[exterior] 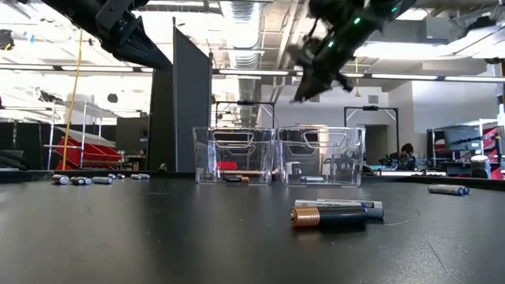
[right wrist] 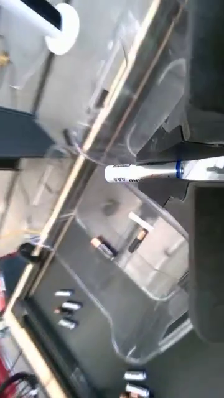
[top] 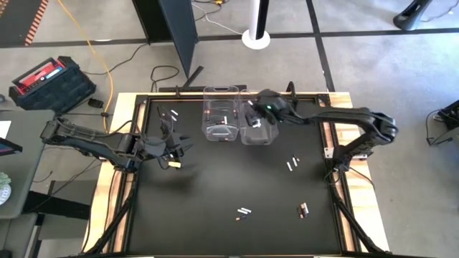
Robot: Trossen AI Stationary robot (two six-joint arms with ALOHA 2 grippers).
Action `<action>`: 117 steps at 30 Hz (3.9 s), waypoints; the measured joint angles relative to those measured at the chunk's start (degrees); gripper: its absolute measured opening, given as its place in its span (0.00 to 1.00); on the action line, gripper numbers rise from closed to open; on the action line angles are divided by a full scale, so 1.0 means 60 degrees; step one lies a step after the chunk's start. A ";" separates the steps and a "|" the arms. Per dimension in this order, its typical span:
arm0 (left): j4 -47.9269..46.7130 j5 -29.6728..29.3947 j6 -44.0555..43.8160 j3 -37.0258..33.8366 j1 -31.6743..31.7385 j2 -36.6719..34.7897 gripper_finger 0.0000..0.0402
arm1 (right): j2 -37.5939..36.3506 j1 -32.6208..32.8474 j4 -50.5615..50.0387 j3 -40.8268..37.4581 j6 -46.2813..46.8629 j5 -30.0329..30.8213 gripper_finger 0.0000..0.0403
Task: Sort batteries
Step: Put the white battery into the right transparent bin
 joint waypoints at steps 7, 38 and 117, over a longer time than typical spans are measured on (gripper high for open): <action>-0.0004 -0.0014 -0.0104 0.0000 0.0077 0.0000 0.36 | 0.1799 -0.0688 -0.0673 0.0686 0.0560 -0.0908 0.09; -0.0183 0.0000 -0.0071 0.0000 0.0088 0.0000 0.36 | 0.3625 -0.1106 -0.1402 0.0802 0.1312 -0.1680 0.20; -0.0135 0.0004 -0.0661 0.0007 0.0088 0.0000 0.36 | -0.4851 0.5868 -0.5408 -0.6131 1.0704 0.0075 0.26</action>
